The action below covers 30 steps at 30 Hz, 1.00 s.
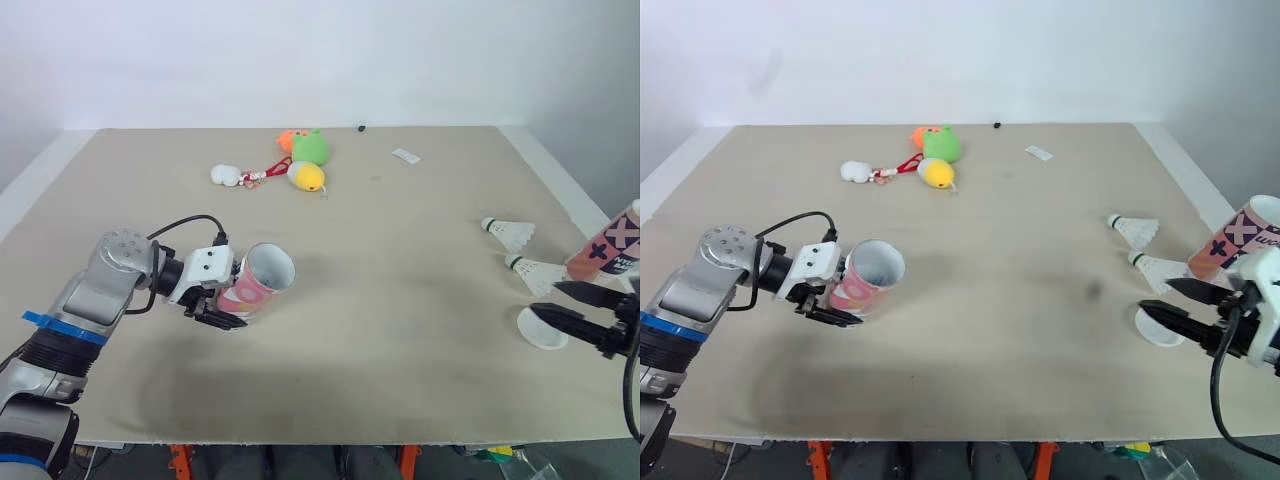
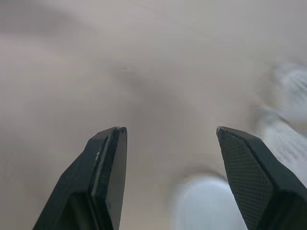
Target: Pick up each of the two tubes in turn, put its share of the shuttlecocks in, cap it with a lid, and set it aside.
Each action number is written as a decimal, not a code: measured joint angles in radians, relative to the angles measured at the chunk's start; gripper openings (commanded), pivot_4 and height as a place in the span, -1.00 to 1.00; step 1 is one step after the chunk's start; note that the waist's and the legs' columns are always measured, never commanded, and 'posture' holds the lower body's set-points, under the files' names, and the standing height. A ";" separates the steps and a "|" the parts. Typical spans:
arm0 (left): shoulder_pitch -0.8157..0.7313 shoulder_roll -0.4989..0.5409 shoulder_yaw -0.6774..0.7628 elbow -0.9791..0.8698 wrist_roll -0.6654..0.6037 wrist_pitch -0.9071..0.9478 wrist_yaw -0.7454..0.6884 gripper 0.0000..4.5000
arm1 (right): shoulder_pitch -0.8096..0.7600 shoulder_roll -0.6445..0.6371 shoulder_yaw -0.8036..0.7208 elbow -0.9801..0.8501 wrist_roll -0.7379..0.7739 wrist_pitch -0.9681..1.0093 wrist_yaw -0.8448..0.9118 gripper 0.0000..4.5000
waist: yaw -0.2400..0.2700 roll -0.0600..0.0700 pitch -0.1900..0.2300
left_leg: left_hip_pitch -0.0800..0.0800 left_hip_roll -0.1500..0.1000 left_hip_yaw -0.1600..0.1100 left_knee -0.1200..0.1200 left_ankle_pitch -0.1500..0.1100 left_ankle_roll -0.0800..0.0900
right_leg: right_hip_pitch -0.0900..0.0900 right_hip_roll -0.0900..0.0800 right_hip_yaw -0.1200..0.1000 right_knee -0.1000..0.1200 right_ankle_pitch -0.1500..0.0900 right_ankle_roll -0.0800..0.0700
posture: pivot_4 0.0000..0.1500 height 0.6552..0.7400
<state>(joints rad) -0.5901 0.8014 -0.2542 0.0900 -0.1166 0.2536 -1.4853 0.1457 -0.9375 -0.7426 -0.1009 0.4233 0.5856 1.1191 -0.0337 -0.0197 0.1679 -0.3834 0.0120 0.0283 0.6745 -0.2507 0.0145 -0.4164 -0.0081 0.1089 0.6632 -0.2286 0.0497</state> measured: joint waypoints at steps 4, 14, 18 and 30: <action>-0.007 -0.002 -0.005 0.001 0.001 -0.005 -0.015 0.37 | -0.048 0.000 0.044 0.116 -0.029 -0.054 -0.038 0.43 | -0.002 0.001 0.000 | -0.001 0.000 0.000 0.000 0.000 0.000 | 0.000 0.000 0.001 -0.001 -0.001 0.002 | 1.00 0.82; -0.008 -0.007 -0.005 0.002 0.000 -0.002 -0.016 0.37 | -0.184 0.000 0.199 0.278 -0.056 -0.110 -0.107 0.43 | 0.001 0.002 -0.001 | -0.003 -0.001 -0.001 -0.001 -0.001 0.000 | 0.000 -0.001 0.001 -0.001 0.000 0.007 | 1.00 0.82; -0.008 -0.008 -0.004 0.001 0.000 0.007 -0.013 0.37 | -0.242 0.002 0.251 0.328 -0.071 -0.136 -0.141 0.43 | 0.000 0.002 -0.001 | -0.003 -0.002 0.000 -0.001 -0.001 0.000 | 0.000 -0.001 0.001 -0.001 -0.001 0.006 | 1.00 0.82; -0.009 -0.008 -0.004 -0.005 -0.001 0.023 -0.013 0.37 | -0.357 0.026 0.351 0.478 -0.124 -0.209 -0.228 -0.64 | 0.000 0.002 -0.001 | -0.003 -0.002 -0.001 -0.001 -0.001 0.000 | 0.000 -0.001 0.001 -0.001 0.000 0.007 | 1.00 0.82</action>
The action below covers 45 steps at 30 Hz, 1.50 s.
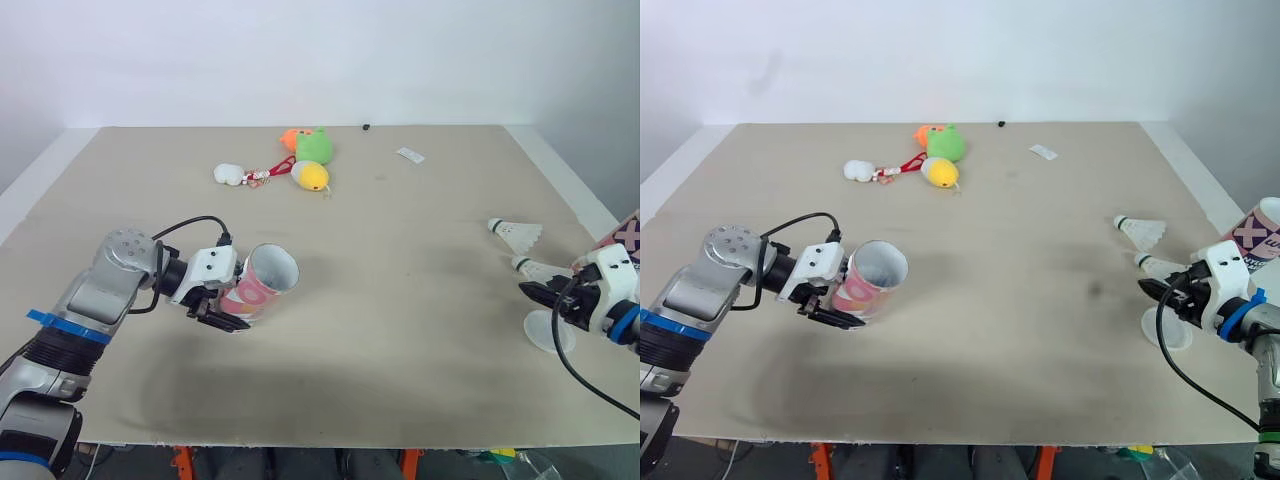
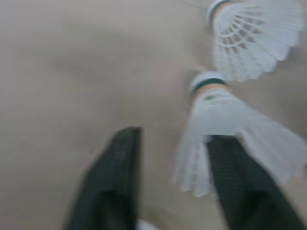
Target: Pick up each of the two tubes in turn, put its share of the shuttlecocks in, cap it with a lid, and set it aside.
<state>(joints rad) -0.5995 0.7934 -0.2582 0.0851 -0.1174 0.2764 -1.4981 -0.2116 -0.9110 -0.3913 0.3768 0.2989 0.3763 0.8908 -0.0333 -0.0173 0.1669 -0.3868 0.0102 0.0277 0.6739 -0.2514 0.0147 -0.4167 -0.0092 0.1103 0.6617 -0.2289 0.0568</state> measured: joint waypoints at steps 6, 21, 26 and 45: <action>0.000 0.003 0.001 -0.018 0.000 0.016 0.006 0.37 | 0.002 0.000 -0.001 0.001 0.005 -0.007 0.009 -0.97 | 0.000 0.000 0.000 | 0.000 0.000 0.000 0.000 0.000 0.000 | 0.000 0.000 0.000 0.000 0.000 0.000 | 1.00 0.82; -0.025 -0.006 -0.009 0.007 0.002 0.011 -0.002 0.37 | -0.196 -0.045 0.226 -0.789 0.392 0.252 0.258 -0.97 | 0.005 -0.001 0.001 | -0.004 0.001 -0.003 0.001 0.000 0.000 | -0.001 0.000 -0.003 -0.002 -0.002 -0.003 | 1.00 0.82; -0.041 -0.020 -0.012 0.017 -0.001 0.005 -0.017 0.37 | -0.515 0.090 0.528 -0.674 0.184 0.159 0.267 -0.97 | 0.012 0.000 0.001 | -0.012 0.001 -0.001 0.002 0.000 0.000 | -0.007 -0.002 -0.004 -0.007 0.003 0.001 | 1.00 0.82; -0.035 -0.021 -0.007 0.009 -0.002 0.006 -0.009 0.37 | -0.744 0.279 0.779 -0.514 0.024 0.004 0.488 0.47 | 0.012 0.000 0.000 | -0.017 0.001 -0.007 0.003 0.001 0.001 | -0.008 -0.007 -0.018 -0.009 0.008 -0.008 | 1.00 0.82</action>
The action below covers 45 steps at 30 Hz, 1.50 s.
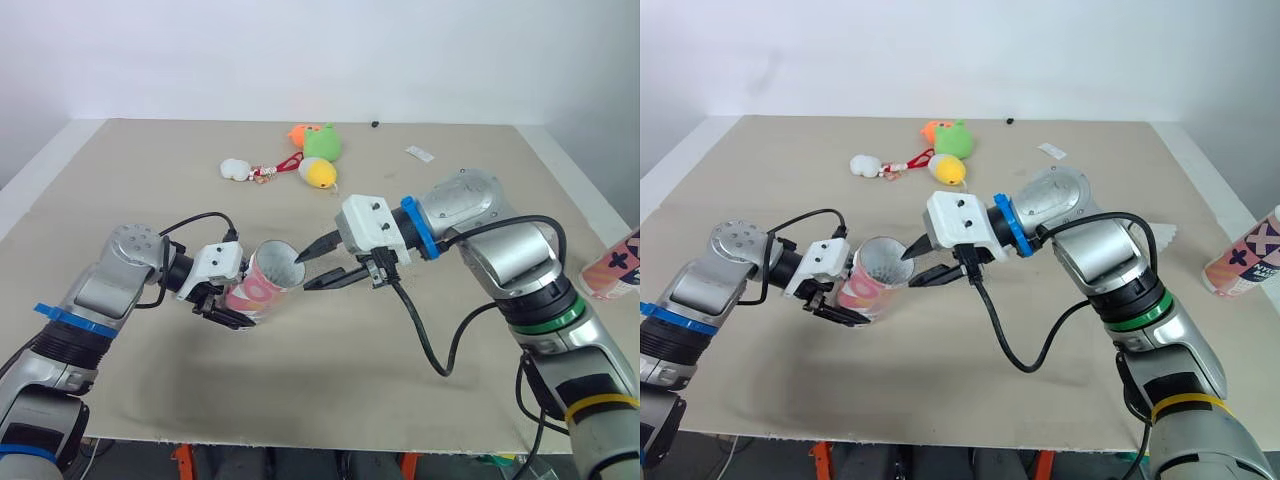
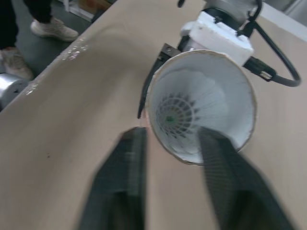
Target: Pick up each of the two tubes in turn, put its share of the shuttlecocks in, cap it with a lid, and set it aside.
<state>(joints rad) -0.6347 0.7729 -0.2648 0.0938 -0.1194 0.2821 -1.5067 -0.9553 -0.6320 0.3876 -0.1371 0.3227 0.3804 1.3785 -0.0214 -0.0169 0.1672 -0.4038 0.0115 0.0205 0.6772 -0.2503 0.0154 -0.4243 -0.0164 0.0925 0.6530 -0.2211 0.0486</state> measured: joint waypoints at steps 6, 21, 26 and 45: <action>0.015 -0.007 0.005 -0.018 -0.006 0.003 0.017 0.37 | 0.113 -0.131 -0.246 -0.051 0.153 0.105 -0.013 0.47 | 0.005 -0.001 -0.001 | -0.001 -0.001 -0.006 0.000 0.000 0.000 | 0.004 -0.005 -0.009 -0.002 -0.002 -0.001 | 1.00 0.82; 0.036 0.000 0.008 -0.018 -0.006 -0.003 0.037 0.37 | 0.669 -0.329 -0.708 0.346 -0.023 0.026 -0.370 0.47 | -0.005 0.004 -0.002 | 0.005 -0.002 0.002 -0.001 0.002 0.003 | 0.008 -0.005 -0.005 -0.002 -0.004 0.008 | 1.00 0.82; 0.032 -0.004 0.006 -0.004 -0.004 -0.013 0.036 0.37 | 0.586 -0.323 -0.702 0.548 -0.070 0.018 -0.476 0.47 | -0.006 0.004 -0.002 | 0.009 -0.002 0.008 -0.002 0.003 0.004 | 0.010 -0.004 0.004 -0.003 -0.004 0.007 | 1.00 0.82; 0.048 0.005 0.012 -0.044 -0.011 0.012 0.037 0.37 | 0.116 -0.201 -0.544 1.191 -0.240 -0.170 -0.682 -0.26 | -0.024 0.005 -0.002 | 0.011 -0.010 0.007 -0.005 0.002 0.005 | 0.013 -0.010 0.013 -0.007 -0.001 0.015 | 1.00 0.82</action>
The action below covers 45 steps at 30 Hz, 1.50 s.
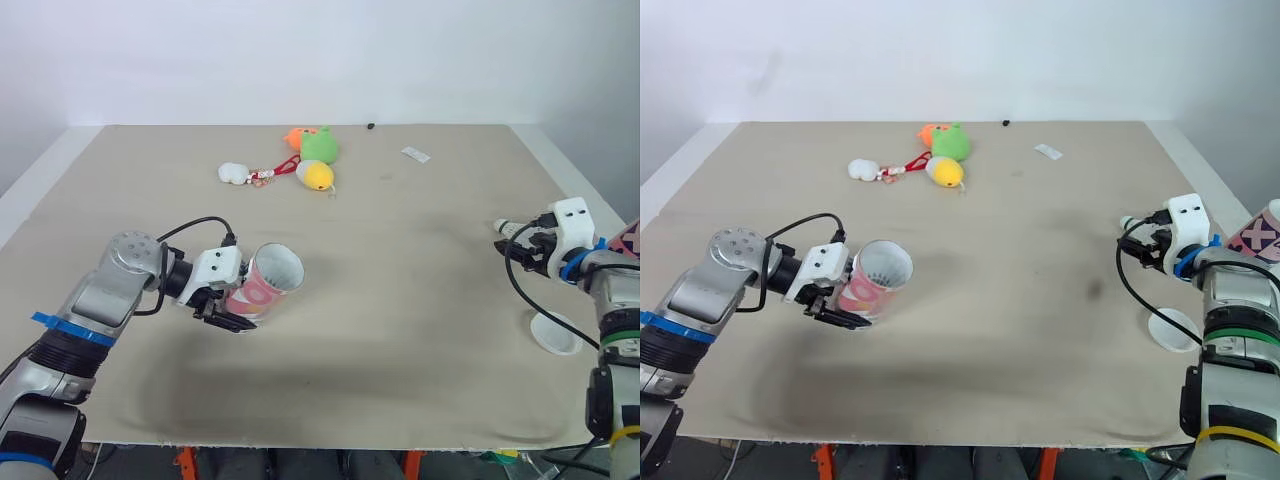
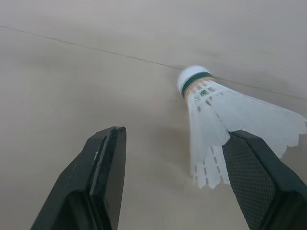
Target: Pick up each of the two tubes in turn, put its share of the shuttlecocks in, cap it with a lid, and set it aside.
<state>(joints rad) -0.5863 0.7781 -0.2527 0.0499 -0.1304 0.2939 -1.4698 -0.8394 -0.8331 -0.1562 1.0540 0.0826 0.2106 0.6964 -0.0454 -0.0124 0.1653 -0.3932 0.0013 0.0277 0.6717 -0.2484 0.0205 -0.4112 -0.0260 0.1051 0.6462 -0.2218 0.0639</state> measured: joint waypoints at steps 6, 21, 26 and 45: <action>0.010 0.007 0.006 -0.019 -0.004 0.020 0.006 0.37 | -0.019 0.000 0.000 0.029 -0.008 -0.047 0.025 -0.99 | -0.003 0.000 0.000 | 0.000 -0.001 0.000 0.000 0.000 0.001 | 0.000 -0.001 0.001 0.000 0.000 0.001 | 1.00 0.82; 0.001 0.015 -0.003 -0.018 -0.005 0.029 0.004 0.37 | 0.226 -0.037 0.169 -1.291 0.330 0.255 0.524 -0.99 | -0.003 0.001 0.001 | 0.000 0.002 -0.003 0.000 -0.001 0.001 | -0.001 0.001 -0.002 0.000 -0.005 0.007 | 1.00 0.82; -0.014 0.009 -0.010 0.000 -0.005 0.019 0.001 0.37 | 0.061 0.038 0.303 -1.348 0.329 0.265 0.547 -0.99 | -0.001 -0.001 0.001 | -0.001 0.002 -0.001 0.002 -0.001 0.000 | -0.001 0.000 -0.003 0.000 -0.003 0.005 | 1.00 0.82; -0.017 0.008 -0.005 -0.006 -0.010 0.032 0.001 0.37 | -0.139 0.251 0.522 -1.188 0.238 0.176 0.669 0.54 | 0.005 -0.002 0.001 | -0.009 0.004 -0.004 0.003 0.000 0.000 | -0.008 0.000 -0.008 0.002 0.000 -0.004 | 1.00 0.82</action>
<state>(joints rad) -0.6029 0.7861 -0.2582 0.0440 -0.1399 0.3255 -1.4686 -0.9786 -0.5824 0.3657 -0.1343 0.3210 0.3863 1.3655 -0.0408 -0.0146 0.1661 -0.4018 0.0048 0.0239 0.6744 -0.2487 0.0202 -0.4194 -0.0262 0.0971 0.6483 -0.2213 0.0599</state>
